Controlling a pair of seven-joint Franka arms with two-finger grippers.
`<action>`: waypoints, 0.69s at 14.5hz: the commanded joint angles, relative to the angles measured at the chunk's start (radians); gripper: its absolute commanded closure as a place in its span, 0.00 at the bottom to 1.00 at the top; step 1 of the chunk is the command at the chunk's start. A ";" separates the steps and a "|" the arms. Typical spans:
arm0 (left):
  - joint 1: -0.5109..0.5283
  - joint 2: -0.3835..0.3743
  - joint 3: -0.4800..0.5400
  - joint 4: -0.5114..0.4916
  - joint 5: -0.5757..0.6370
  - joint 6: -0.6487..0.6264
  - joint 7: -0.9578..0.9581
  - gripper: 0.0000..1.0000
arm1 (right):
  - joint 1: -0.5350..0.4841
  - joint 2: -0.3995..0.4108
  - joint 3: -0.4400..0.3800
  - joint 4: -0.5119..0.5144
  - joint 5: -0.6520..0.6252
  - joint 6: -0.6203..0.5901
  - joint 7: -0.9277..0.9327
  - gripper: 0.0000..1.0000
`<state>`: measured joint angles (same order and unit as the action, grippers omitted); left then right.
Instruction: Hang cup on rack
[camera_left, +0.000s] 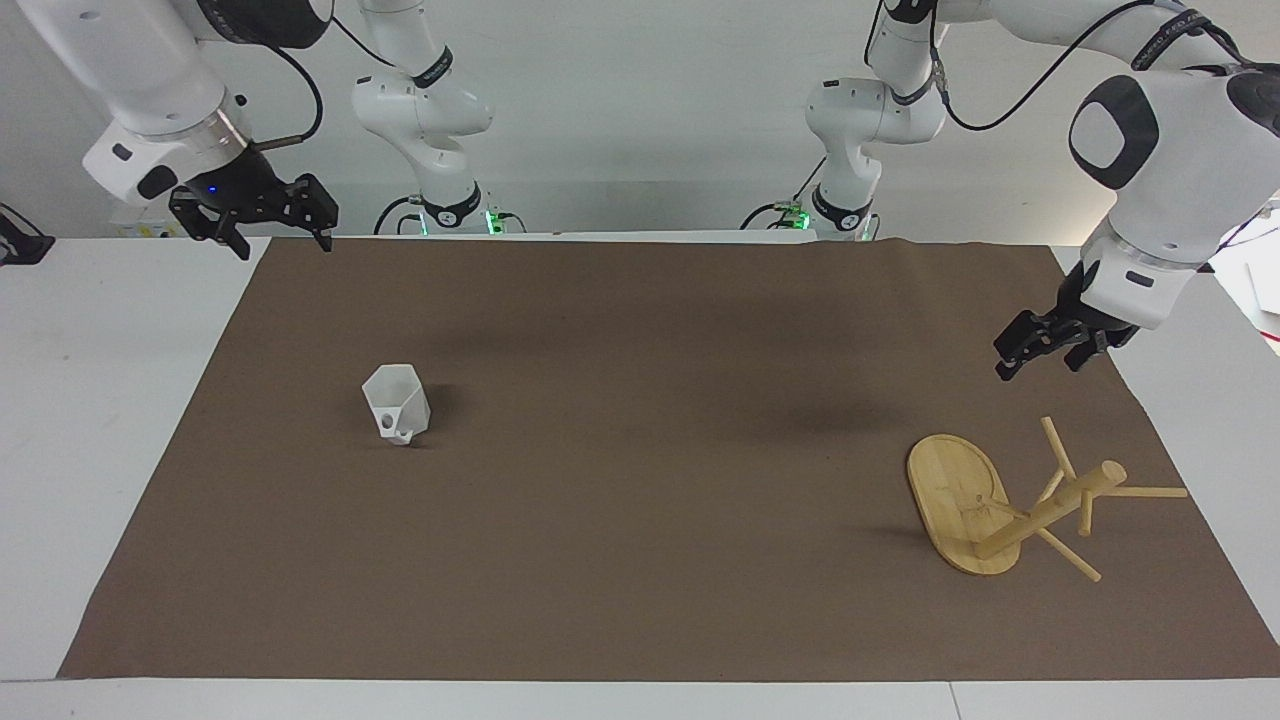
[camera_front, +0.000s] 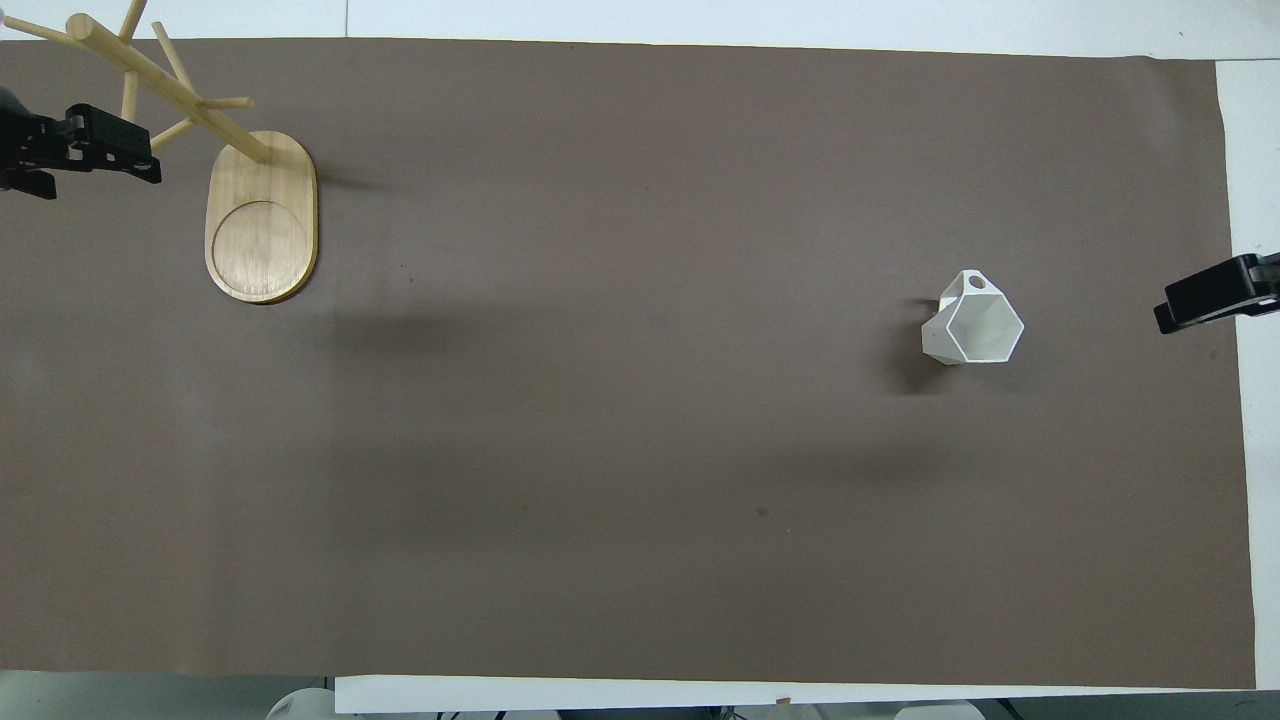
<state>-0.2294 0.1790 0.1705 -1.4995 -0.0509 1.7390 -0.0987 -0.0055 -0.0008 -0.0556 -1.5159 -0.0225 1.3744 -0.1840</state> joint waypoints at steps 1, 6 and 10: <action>0.010 -0.035 -0.011 -0.044 0.013 0.016 0.011 0.00 | 0.002 -0.001 0.002 0.003 -0.008 0.000 0.024 0.00; 0.010 -0.035 -0.011 -0.044 0.013 0.016 0.011 0.00 | 0.006 -0.004 0.003 -0.001 -0.019 -0.003 0.024 0.00; 0.010 -0.035 -0.012 -0.044 0.013 0.016 0.010 0.00 | 0.006 -0.018 0.022 -0.015 -0.013 -0.009 0.023 0.00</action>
<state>-0.2294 0.1790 0.1704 -1.4995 -0.0509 1.7390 -0.0987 -0.0048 -0.0016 -0.0482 -1.5162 -0.0225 1.3735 -0.1840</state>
